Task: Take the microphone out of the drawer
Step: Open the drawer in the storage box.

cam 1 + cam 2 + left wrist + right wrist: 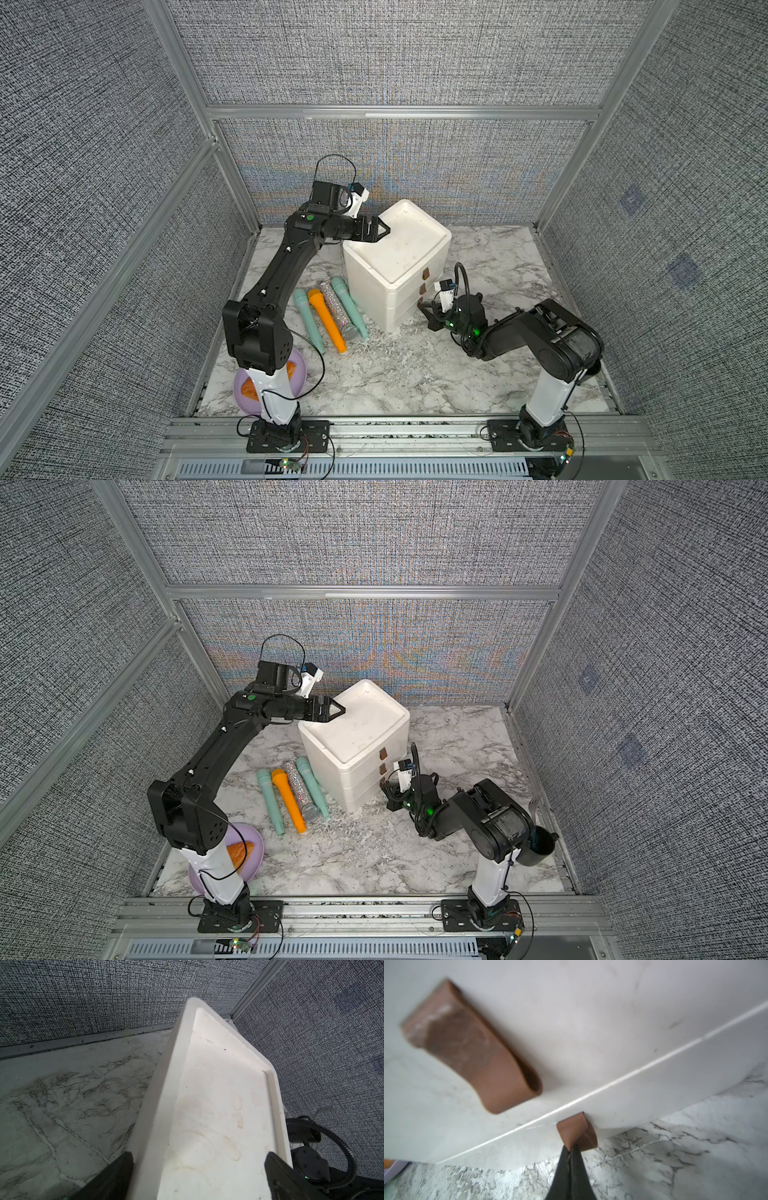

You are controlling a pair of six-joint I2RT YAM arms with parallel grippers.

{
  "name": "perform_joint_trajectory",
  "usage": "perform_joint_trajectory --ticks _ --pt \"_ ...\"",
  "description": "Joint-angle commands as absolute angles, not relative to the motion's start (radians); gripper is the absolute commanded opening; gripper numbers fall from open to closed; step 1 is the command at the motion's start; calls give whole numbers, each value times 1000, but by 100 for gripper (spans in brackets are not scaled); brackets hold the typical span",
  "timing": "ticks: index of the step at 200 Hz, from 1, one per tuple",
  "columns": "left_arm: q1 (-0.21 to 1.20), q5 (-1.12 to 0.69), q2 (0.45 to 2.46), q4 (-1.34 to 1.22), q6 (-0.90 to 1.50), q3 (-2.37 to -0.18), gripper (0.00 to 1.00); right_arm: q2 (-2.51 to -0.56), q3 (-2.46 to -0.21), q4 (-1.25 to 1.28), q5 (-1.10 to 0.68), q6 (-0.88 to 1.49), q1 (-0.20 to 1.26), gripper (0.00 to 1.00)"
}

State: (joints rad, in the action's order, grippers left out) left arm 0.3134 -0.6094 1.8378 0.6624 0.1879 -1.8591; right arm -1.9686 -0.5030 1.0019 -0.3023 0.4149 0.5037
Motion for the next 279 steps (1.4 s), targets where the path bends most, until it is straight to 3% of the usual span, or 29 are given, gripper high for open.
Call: perform_joint_trajectory --ticks 1,203,279 --pt "314 -662 1832 681 189 -1859 100 -1972 -499 1010 -336 427 502 0" --pt "307 -638 1842 693 185 -1859 100 -1805 -299 1005 -303 475 490 0" --pt "307 -462 1842 772 132 -1871 100 -1688 -225 933 -255 489 489 0"
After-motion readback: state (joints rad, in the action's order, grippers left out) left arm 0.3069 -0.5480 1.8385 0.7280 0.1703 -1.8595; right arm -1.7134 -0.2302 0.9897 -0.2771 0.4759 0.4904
